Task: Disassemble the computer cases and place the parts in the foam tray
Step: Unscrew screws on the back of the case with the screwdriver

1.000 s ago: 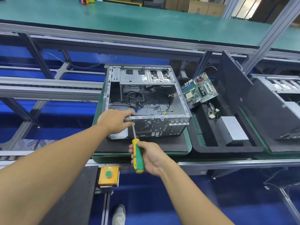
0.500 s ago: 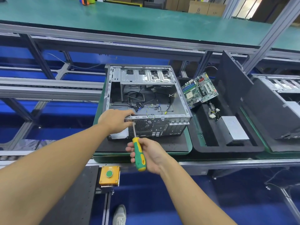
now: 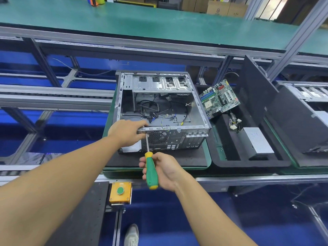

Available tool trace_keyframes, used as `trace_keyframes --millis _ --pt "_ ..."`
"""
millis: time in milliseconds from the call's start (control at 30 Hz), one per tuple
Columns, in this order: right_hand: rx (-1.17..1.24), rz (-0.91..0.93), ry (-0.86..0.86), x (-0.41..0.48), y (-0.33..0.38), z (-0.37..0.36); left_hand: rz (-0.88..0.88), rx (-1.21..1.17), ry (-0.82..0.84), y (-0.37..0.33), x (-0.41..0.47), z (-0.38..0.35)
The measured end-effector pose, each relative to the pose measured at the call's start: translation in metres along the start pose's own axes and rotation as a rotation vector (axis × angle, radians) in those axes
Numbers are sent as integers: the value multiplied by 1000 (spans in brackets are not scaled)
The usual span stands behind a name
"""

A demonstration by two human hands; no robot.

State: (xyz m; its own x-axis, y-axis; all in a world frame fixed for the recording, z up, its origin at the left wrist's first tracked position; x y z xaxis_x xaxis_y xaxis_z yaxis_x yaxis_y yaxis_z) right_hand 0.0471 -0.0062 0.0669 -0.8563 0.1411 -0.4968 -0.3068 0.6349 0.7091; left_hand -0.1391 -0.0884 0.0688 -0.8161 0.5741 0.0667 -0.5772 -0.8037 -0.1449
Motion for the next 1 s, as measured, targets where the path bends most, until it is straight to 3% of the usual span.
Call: trace_keyframes --millis 200,500,733,1000 --pt "-110 129 -133 2 -9 4 2 8 20 1 0 -2" --pt "-29 39 -9 2 -3 0 12 -5 13 2 1 -3" --pt "-115 177 -123 5 -10 3 11 -21 27 2 0 -3" --pt "-44 91 -76 8 -7 0 10 -9 38 1 -1 0"
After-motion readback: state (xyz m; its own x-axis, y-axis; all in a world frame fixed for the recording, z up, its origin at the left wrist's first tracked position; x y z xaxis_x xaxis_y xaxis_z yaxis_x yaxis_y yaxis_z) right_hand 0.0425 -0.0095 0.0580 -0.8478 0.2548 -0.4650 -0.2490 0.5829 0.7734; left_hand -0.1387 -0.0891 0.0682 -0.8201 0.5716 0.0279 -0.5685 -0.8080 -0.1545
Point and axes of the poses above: each hand's wrist, its own x-axis towards the middle knuckle, its own z-axis out of the back of the hand, y = z × x, the point moved 2 cm from there along x, towards the middle knuckle, and after that the axes turned 15 degrees about z, right-handed, at the moved point
